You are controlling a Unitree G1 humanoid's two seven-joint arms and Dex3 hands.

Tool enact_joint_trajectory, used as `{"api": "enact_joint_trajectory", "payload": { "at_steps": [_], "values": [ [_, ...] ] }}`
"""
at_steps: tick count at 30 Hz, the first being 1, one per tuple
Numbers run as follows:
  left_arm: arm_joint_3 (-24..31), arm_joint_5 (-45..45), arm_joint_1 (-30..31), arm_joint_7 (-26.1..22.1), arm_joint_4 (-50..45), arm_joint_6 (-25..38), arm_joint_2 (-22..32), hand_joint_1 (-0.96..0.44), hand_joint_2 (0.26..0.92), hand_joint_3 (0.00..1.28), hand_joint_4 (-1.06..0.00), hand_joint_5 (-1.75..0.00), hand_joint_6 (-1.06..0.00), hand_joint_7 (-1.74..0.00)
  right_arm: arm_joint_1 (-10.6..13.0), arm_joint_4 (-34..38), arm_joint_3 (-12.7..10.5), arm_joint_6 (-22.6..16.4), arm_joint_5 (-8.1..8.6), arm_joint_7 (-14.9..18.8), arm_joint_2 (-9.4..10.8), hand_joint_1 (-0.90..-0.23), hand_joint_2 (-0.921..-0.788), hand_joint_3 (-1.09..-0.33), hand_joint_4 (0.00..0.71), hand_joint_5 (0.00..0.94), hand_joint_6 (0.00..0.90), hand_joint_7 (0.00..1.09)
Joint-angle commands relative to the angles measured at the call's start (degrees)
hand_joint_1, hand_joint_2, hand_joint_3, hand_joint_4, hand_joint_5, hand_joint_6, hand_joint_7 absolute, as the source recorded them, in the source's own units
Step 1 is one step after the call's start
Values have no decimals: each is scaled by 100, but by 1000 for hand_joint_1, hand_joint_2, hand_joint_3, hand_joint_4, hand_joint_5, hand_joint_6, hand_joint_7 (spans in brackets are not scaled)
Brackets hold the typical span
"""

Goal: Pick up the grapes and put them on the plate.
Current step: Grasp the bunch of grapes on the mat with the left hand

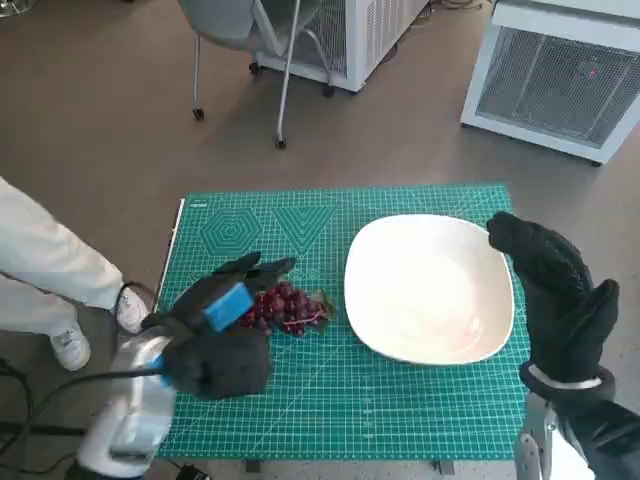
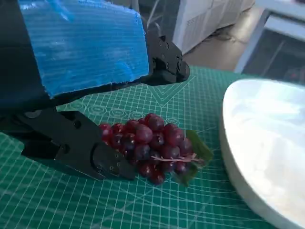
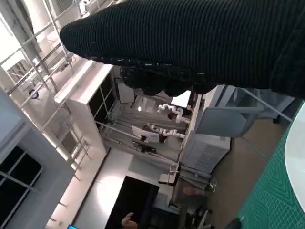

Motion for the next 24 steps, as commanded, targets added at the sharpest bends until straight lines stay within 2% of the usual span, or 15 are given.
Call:
{"api": "enact_joint_trajectory", "payload": {
  "at_steps": [1, 12, 24],
  "values": [
    [-242, 246, -232, 81, 304, 99, -92, -10, 748, 3, -136, -6, -340, -9, 129, -24, -24, 117, 40, 34, -26, -523, -921, -552, 467, 0, 133, 560],
    [-606, 504, -639, 147, 1030, 229, -325, 9, 764, 9, -150, -5, -345, -4, 179, -107, -44, 197, 79, 36, -21, -525, -921, -549, 467, 0, 133, 560],
    [-930, 713, -1182, 416, 2106, 252, -601, -5, 779, 12, -181, -9, -345, -1, 209, -125, -46, 158, -24, -6, -10, -523, -921, -551, 466, 0, 131, 562]
  ]
}}
